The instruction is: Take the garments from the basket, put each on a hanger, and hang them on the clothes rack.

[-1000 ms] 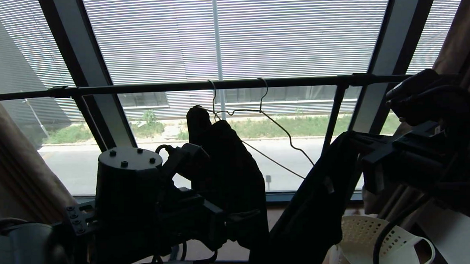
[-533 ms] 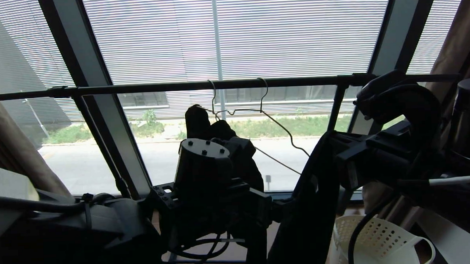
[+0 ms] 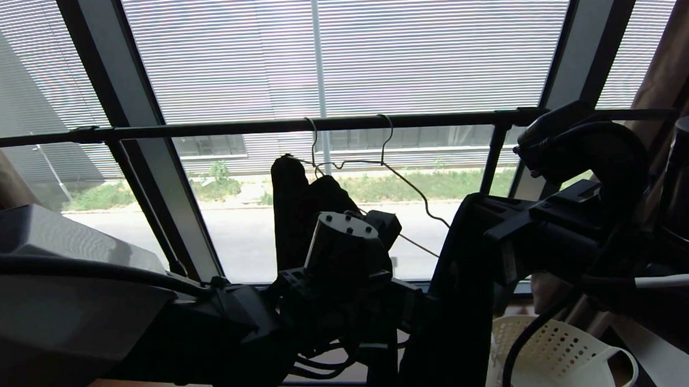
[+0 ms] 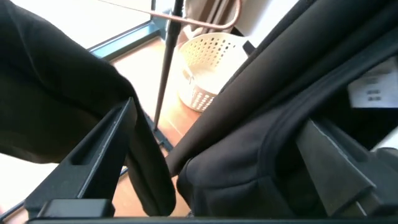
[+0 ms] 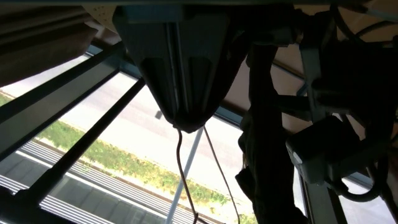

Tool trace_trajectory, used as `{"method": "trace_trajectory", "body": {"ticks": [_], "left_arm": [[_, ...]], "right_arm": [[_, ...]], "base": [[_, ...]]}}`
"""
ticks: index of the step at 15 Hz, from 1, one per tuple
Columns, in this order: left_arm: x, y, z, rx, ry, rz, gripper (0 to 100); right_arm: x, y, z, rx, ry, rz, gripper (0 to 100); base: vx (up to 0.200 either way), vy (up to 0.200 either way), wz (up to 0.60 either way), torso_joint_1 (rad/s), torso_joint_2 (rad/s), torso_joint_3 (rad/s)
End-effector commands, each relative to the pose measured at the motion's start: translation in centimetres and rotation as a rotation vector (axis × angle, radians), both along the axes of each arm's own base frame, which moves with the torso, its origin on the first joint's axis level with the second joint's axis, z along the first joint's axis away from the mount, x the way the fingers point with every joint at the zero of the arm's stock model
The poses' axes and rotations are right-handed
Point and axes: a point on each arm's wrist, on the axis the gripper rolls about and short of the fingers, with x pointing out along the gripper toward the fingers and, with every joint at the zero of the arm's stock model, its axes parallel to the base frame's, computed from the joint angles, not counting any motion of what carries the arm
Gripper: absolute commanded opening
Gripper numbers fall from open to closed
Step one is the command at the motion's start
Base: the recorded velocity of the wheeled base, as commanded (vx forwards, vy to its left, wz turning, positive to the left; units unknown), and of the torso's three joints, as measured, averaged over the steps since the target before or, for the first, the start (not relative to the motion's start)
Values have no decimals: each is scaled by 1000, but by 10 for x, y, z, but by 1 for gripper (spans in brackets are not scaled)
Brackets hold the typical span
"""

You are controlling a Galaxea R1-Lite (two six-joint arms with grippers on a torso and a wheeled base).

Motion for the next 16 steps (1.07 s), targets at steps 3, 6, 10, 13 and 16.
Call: {"method": "trace_trajectory", "body": {"ticks": [3, 6, 10, 13, 16], "left_arm": [[11, 11, -18, 44, 32, 50, 100], [14, 19, -23, 64, 44, 78, 100], [21, 25, -27, 78, 39, 123, 100], [24, 29, -28, 92, 33, 160, 100], [18, 34, -12, 69, 2, 173, 0]], "right_arm": [[-1, 0, 2, 7, -3, 5, 0], [0, 0, 4, 22, -7, 1, 0], [-3, -5, 7, 35, -14, -4, 0], [-2, -10, 6, 33, -13, -24, 0], [-1, -20, 0, 17, -1, -53, 0]], "base": [[0, 0, 0, 0, 0, 0], [0, 0, 0, 0, 0, 0], [0, 0, 0, 0, 0, 0], [0, 0, 0, 0, 0, 0], [0, 0, 0, 0, 0, 0]]}}
